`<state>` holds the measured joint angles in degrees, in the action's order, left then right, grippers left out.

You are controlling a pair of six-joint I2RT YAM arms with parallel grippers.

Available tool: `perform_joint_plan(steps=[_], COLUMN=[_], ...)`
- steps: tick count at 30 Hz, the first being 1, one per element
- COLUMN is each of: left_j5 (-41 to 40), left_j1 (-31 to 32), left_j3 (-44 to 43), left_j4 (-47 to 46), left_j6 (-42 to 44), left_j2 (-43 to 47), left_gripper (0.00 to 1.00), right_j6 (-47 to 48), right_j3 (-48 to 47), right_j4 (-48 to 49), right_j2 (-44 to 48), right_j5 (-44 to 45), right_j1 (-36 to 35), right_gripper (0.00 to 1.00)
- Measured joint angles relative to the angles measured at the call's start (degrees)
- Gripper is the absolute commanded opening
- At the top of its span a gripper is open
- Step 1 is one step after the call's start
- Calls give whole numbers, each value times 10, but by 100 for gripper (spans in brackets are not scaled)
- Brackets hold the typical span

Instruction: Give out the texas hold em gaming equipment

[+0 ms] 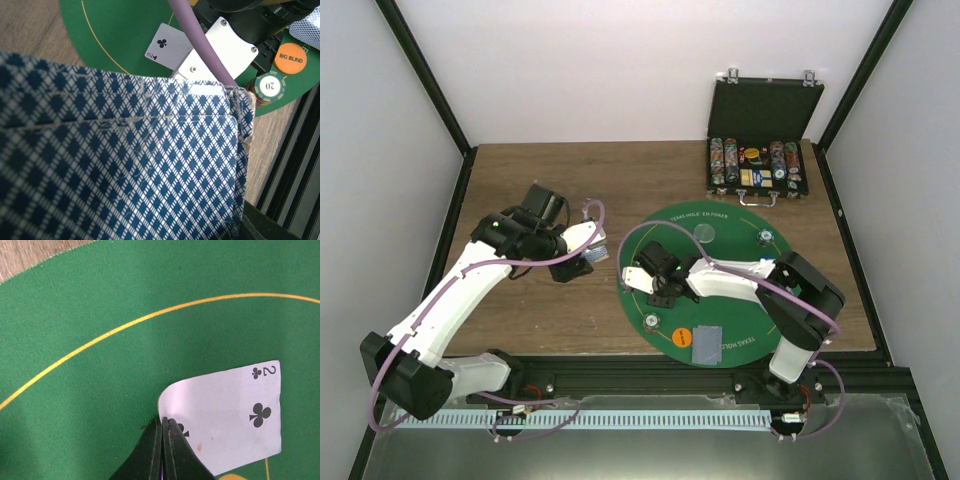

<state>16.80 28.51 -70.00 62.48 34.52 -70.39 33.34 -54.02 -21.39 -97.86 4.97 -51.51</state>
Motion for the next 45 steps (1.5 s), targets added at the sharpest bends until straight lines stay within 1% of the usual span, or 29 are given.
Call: perform_joint_plan(steps=[9, 11, 12, 15, 16, 17, 18, 21, 23, 24, 26, 29, 32, 36, 42, 45], left_j5=[0, 0, 0, 0, 0, 0, 1, 3, 5, 7, 12, 18, 23, 28, 35, 37], left_j1=[0, 0, 0, 0, 0, 0, 0, 0, 0, 0, 0, 0, 0, 0, 0, -4], left_j3=[0, 0, 0, 0, 0, 0, 0, 0, 0, 0, 0, 0, 0, 0, -2, -5], left_j4=[0, 0, 0, 0, 0, 0, 0, 1, 2, 2, 3, 7, 10, 13, 19, 36], left_j6=[0, 0, 0, 0, 0, 0, 0, 1, 2, 2, 3, 3, 4, 4, 4, 6], left_j2=[0, 0, 0, 0, 0, 0, 0, 0, 0, 0, 0, 0, 0, 0, 0, 1], left_gripper=[52, 52, 52, 52, 52, 52, 52, 52, 52, 52, 52, 52, 52, 52, 52, 52], right_j6=[3, -4, -9, -33, -43, -58, -81, -153, -210, -246, -305, -388, -465, -516, -532, -538], right_j3=[0, 0, 0, -3, -5, -11, -17, -39, -49, -53, -58, -69, -85, -108, -134, -142], right_j4=[-5, -13, -18, -28, -30, -30, -30, -10, 11, 26, 56, 100, 147, 176, 191, 198], right_j2=[2, 7, 13, 47, 66, 90, 113, 175, 209, 223, 235, 227, 196, 148, 94, 75], right_j5=[-5, -13, -18, -35, -50, -68, -87, -169, -235, -281, -356, -466, -548, -592, -606, -608], right_j1=[0, 0, 0, 5, 9, 16, 28, 90, 140, 169, 207, 218, 212, 202, 157, 149], right_gripper=[23, 30, 36, 67, 85, 98, 100, 100, 100, 100, 100, 100, 100, 100, 100, 100])
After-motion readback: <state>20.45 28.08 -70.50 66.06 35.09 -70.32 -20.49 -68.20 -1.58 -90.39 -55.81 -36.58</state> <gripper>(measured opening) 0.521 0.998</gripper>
